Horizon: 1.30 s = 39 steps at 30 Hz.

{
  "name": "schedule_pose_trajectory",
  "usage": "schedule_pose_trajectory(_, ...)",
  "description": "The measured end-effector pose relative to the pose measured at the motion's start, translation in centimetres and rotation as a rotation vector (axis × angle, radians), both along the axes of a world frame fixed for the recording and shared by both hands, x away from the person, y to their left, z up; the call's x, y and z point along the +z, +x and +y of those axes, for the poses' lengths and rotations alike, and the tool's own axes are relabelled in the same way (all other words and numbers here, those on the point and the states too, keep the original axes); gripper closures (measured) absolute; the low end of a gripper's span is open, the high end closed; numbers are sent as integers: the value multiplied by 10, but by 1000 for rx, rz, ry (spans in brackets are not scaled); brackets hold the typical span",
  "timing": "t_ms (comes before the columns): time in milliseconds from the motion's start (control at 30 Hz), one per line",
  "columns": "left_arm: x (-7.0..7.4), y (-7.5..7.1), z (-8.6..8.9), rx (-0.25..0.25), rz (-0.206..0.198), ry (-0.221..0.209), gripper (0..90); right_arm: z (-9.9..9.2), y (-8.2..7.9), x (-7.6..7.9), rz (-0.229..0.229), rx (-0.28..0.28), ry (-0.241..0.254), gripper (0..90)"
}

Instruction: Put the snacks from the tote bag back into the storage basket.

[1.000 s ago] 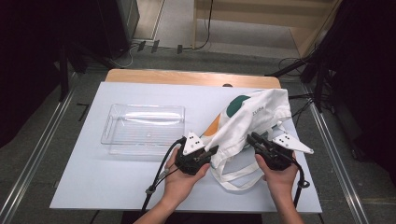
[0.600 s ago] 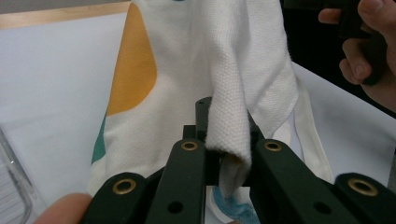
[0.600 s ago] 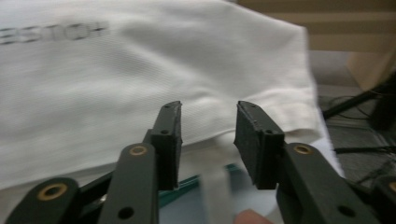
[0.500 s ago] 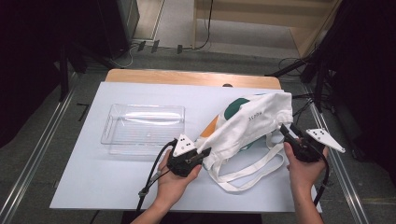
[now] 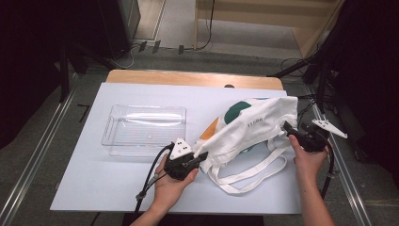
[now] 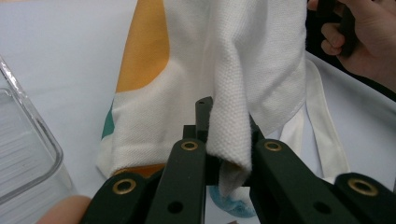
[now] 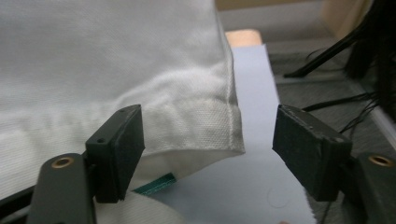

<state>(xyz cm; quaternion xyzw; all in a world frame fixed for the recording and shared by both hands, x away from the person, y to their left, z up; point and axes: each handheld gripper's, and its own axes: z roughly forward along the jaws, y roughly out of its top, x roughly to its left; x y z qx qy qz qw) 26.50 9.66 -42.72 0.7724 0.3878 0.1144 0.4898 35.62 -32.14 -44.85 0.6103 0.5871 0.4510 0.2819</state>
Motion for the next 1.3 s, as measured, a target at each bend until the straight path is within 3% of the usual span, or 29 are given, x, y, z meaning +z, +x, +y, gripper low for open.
schedule_pose_trajectory(100,-2,0,1,-3,8,-7,867,-1,5,-6,41,57,28,528)
schedule_pose_trajectory(200,-3,0,0,-6,6,-14,867,7,3,-7,54,60,-53,721)
schedule_pose_trajectory(300,-4,2,1,-9,19,-29,867,8,-5,-4,20,58,-62,813)
schedule_pose_trajectory(433,-1,0,1,-20,25,-73,869,9,-24,1,-47,50,-90,841)
schedule_pose_trajectory(567,10,-3,-4,-43,1,-91,869,10,-51,10,-119,55,-88,844)
schedule_pose_trajectory(767,31,6,-7,-60,-20,-132,870,14,-89,28,-198,65,-101,846)
schedule_pose_trajectory(867,42,12,-4,-56,-35,-154,870,16,-109,41,-233,78,-64,845)
schedule_pose_trajectory(967,46,18,0,-51,-28,-176,869,24,-128,49,-266,92,-70,844)
schedule_pose_trajectory(1067,47,29,4,1,8,-190,867,29,-136,49,-268,96,-87,835)
schedule_pose_trajectory(1100,44,35,5,20,29,-189,865,29,-136,44,-228,83,-112,766)
schedule_pose_trajectory(1133,43,38,5,24,35,-185,864,27,-134,42,-218,79,-101,699)
schedule_pose_trajectory(1200,42,40,5,29,43,-173,864,19,-130,40,-211,62,-53,516)
schedule_pose_trajectory(1233,42,40,5,29,43,-173,864,19,-130,40,-211,62,-53,516)
schedule_pose_trajectory(1267,41,41,4,27,41,-170,864,14,-127,41,-209,52,-28,448)
schedule_pose_trajectory(1300,39,41,3,24,44,-153,863,6,-119,47,-204,42,23,355)
